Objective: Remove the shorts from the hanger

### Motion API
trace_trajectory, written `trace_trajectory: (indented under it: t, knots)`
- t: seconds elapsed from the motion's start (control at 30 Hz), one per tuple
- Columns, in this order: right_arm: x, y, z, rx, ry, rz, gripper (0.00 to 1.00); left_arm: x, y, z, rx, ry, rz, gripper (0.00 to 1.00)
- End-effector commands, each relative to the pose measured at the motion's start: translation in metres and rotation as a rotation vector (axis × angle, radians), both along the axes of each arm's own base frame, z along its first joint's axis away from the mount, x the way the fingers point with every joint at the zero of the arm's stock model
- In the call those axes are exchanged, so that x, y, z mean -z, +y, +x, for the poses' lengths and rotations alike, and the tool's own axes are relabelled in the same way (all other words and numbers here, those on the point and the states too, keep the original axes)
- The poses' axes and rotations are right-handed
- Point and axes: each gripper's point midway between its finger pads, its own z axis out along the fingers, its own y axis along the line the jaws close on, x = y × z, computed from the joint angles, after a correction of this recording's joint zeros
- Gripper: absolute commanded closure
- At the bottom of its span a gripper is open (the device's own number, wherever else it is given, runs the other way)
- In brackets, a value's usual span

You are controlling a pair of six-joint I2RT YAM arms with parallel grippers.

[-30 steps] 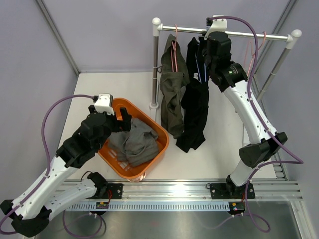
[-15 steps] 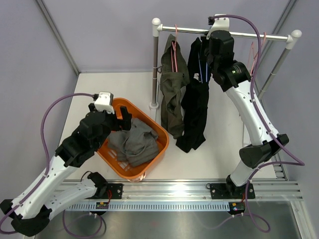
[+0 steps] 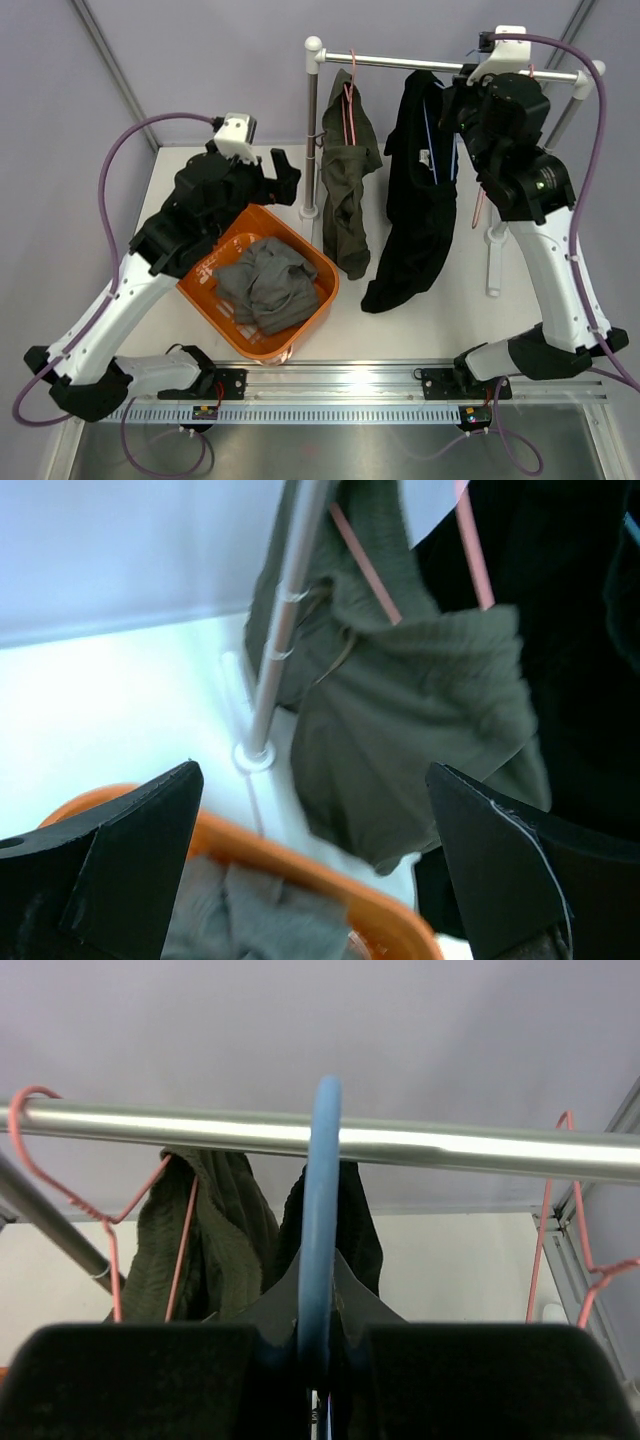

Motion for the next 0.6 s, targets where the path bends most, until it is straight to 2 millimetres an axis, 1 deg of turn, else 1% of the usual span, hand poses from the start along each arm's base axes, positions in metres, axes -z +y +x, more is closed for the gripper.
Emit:
trace_trajectory:
  t: [0.0,0.07,0.1,0.13,0.17,0.2,0.23,0.27,0.3,0.33,0.37,0.4,0.43,0.47,0.53,0.57]
  knots:
    - [-0.020,0.003,-0.026,-0.071,-0.045,0.050,1.00,-0.038,-0.032,0.010,0.105,-0.067,-0.088,0.02]
    - [-0.014,0.004,-0.035,-0.095,-0.015,0.053,1.00,-0.043,-0.046,0.015,0.133,-0.075,-0.127,0.03]
    - [-0.013,0.007,-0.040,-0.120,-0.004,0.068,1.00,-0.046,-0.059,0.021,0.164,-0.078,-0.149,0.03]
    - [-0.008,0.009,-0.043,-0.132,0.011,0.067,1.00,-0.047,-0.066,0.024,0.180,-0.076,-0.161,0.04]
    - [-0.005,0.009,-0.048,-0.141,0.024,0.068,1.00,-0.048,-0.077,0.023,0.204,-0.075,-0.171,0.05]
    - [0.002,0.011,-0.051,-0.148,0.042,0.062,1.00,-0.052,-0.088,0.029,0.216,-0.086,-0.178,0.05]
    - [0.004,0.011,-0.053,-0.147,0.050,0.063,1.00,-0.054,-0.095,0.028,0.230,-0.095,-0.179,0.05]
    - [0.009,0.010,-0.058,-0.149,0.064,0.058,1.00,-0.058,-0.108,0.020,0.266,-0.109,-0.176,0.05]
    - [0.017,0.012,-0.059,-0.150,0.084,0.055,1.00,-0.068,-0.113,0.020,0.264,-0.140,-0.189,0.05]
    - [0.021,0.011,-0.060,-0.146,0.094,0.054,1.00,-0.063,-0.125,0.020,0.279,-0.141,-0.179,0.05]
    - [0.022,0.009,-0.066,-0.147,0.094,0.060,1.00,-0.065,-0.139,0.011,0.311,-0.158,-0.169,0.05]
    - [0.025,0.009,-0.068,-0.147,0.099,0.062,1.00,-0.068,-0.146,0.011,0.310,-0.174,-0.167,0.05]
    - [0.032,0.011,-0.069,-0.151,0.118,0.056,1.00,-0.065,-0.158,0.012,0.320,-0.172,-0.155,0.05]
    - [0.034,0.009,-0.074,-0.152,0.123,0.058,1.00,-0.064,-0.172,0.005,0.352,-0.181,-0.142,0.05]
    - [0.042,0.011,-0.077,-0.160,0.141,0.059,1.00,-0.066,-0.187,0.003,0.368,-0.190,-0.143,0.05]
    - [0.042,0.011,-0.080,-0.162,0.143,0.061,1.00,-0.055,-0.200,0.003,0.379,-0.180,-0.127,0.05]
